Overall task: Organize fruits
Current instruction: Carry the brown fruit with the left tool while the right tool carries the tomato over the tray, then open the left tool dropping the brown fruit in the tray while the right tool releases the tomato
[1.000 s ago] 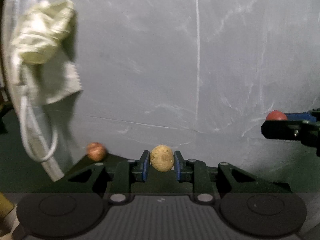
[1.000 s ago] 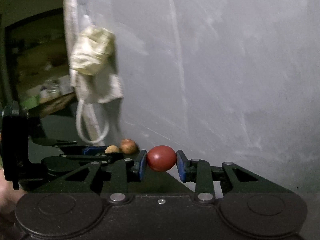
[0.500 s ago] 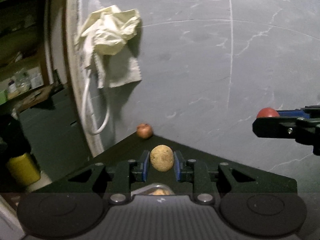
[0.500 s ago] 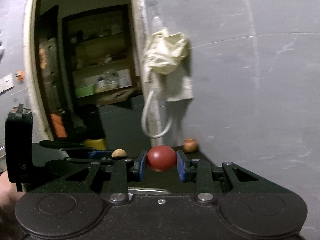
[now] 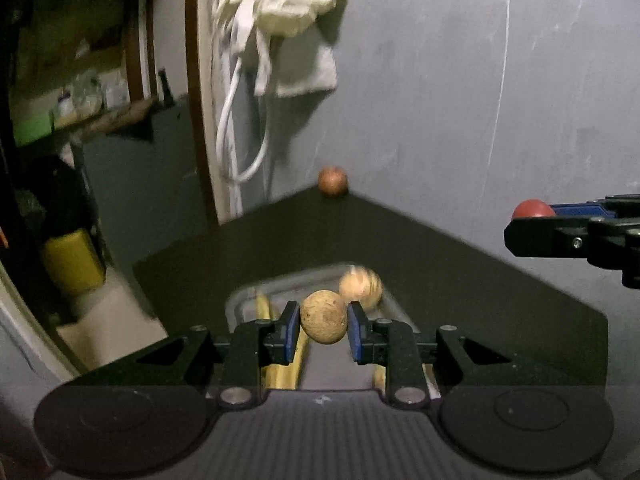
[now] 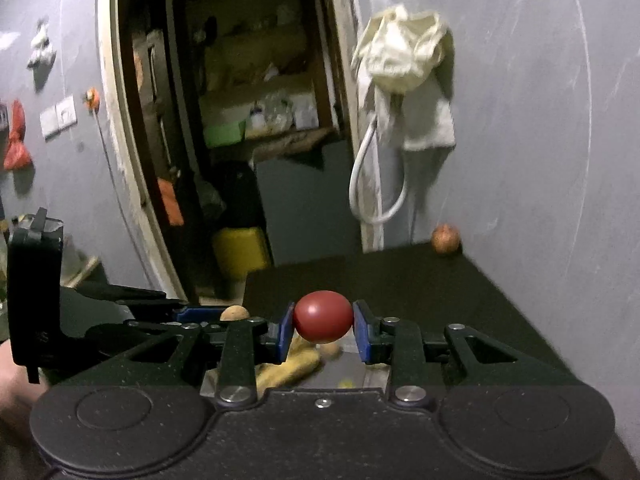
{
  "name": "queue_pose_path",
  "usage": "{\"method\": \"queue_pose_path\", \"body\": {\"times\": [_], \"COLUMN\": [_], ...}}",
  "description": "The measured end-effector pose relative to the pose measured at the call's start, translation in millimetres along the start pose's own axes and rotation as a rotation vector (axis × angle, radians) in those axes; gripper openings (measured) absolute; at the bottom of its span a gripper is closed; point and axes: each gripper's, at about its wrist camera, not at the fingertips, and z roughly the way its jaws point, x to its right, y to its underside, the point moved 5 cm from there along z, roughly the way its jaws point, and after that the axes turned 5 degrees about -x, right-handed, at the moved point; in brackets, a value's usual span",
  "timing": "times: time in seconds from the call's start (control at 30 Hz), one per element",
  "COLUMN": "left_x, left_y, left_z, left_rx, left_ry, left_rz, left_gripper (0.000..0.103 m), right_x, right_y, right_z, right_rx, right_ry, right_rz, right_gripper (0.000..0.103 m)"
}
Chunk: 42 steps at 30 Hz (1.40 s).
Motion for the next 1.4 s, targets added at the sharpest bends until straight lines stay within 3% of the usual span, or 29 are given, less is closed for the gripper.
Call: {"method": "queue_pose_path", "body": {"times": [0.27,0.5,0.9,1.4], "left_x": [-2.4,-7.4,0.0,1.3], "left_y": [78.4,95.2,103.0,103.9], "left_z": [34.8,52.4,62.5,63.3], "left_rx": [-0.165,-0.218,-0.239,-0.237], "left_ry": [0.044,0.033,0.022,0.009], "left_rz": [-0.034,-0.027,-0.002,0.019], "left_gripper": [0.027,0.027,0.028,0.028], "right_x": [-0.9,-0.1,3.1,3.6], "right_y": [70.7,110.8,122.8,125.1], "right_z": [48.8,96.1,120.1,121.6], "right_rx": [-0.186,-0.31,-0.36,-0.372], "right_ry": [0.022,0.049,0.059,0.068], "right_rz": [0.016,0.003,-0.035,-0.046], "right_gripper": [0.033,0.033,0.034,0.037]}}
